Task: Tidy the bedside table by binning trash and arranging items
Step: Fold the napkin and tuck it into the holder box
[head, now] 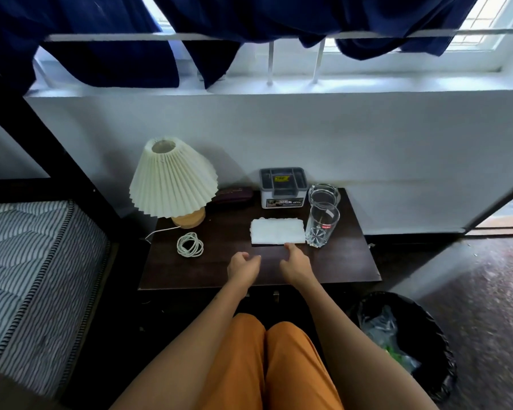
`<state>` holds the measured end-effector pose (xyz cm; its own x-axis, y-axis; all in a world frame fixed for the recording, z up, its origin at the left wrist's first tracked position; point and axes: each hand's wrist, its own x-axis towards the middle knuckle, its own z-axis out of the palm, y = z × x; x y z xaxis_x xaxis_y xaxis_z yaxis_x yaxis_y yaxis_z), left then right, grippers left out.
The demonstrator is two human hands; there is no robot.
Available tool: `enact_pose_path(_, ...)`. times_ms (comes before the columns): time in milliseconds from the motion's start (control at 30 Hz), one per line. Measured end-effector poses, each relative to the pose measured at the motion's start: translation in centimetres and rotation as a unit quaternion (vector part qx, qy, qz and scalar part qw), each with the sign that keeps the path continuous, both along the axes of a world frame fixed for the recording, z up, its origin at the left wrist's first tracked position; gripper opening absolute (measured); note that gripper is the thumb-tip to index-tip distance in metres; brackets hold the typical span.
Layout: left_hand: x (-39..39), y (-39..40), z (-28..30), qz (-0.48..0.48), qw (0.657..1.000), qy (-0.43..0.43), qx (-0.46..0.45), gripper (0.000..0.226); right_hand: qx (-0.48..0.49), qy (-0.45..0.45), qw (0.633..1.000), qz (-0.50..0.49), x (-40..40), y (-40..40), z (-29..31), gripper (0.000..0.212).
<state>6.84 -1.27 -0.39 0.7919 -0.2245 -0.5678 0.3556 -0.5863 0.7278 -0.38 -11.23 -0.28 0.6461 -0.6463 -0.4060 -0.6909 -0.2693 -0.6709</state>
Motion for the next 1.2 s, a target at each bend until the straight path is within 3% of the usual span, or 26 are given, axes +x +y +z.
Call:
enact_pose_path(200, 1.6, -2.5, -1.7, 0.014, 0.999, -0.02, 0.031, 0.046, -0.035, 0.027, 0.996, 0.072, 1.6, -1.8, -2.0, 0.062)
enact_pose_path(400, 3.2, -5.5, -3.2, 0.066, 0.997, -0.008, 0.041, 0.035, -0.1, 0.067, 0.982, 0.143, 2.6, -3.4, -4.0, 0.065)
enact_pose_path(533, 4.1, -6.8, -3.8, 0.122, 0.992, 0.022, 0.027, 0.045, -0.111, 0.077, 0.974, 0.18, 2.5, -3.5, -5.2, 0.066)
enact_pose_path(733, 5.1, -7.9, -4.5, 0.199, 0.976, 0.085, -0.016, 0.045, -0.134, 0.043, 0.973, 0.185, 1.6, -2.2, -6.2, 0.066)
enact_pose_path(867, 5.2, -7.4, -4.9, 0.208, 0.975, 0.083, -0.013, 0.034, -0.126, 0.024, 0.976, 0.175, 1.4, -1.7, -5.8, 0.06)
enact_pose_path(967, 5.4, -6.5, -4.7, 0.218, 0.97, 0.098, -0.048, 0.036, -0.121, -0.006, 0.984, 0.127, 1.6, -1.5, -5.3, 0.05)
enact_pose_path(1067, 5.7, -5.7, -3.9, 0.217, 0.966, 0.109, -0.092, 0.03, -0.104, -0.037, 0.994, 0.011, 2.0, -1.3, -4.9, 0.037)
enact_pose_path(1200, 5.9, -4.6, -1.7, 0.213, 0.955, 0.117, -0.171, 0.008, 0.08, -0.081, 0.98, -0.165, 2.8, -0.8, -3.6, 0.02)
